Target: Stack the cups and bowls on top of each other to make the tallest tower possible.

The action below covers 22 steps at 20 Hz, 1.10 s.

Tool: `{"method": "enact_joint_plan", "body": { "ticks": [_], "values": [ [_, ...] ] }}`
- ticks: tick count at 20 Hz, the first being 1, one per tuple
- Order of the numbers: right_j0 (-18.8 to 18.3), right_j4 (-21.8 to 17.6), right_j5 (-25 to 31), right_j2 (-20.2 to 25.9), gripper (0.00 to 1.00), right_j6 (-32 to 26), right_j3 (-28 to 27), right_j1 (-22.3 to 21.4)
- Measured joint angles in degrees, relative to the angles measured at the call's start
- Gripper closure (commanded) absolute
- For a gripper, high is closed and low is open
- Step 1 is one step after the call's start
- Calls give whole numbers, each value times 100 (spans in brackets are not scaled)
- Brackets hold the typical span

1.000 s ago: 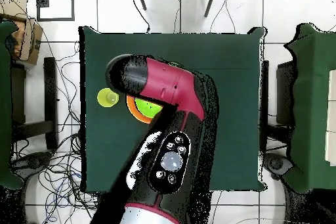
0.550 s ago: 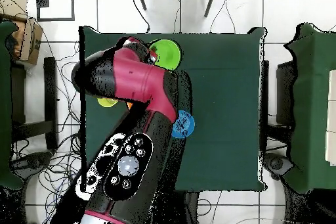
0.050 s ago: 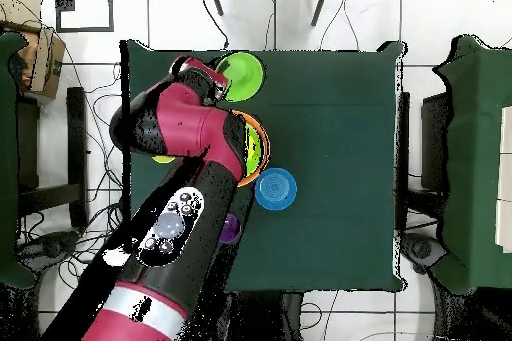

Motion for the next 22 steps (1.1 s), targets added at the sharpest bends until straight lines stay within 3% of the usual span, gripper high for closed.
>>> {"method": "enact_joint_plan", "body": {
  "ticks": [9,17,22],
  "values": [
    [-238,-17,-492,178,100,0,183,240],
    [-762,-360,-497,303,100,0,523,-102],
    [-879,-456,-496,303,100,0,608,-331]
  ]
}}
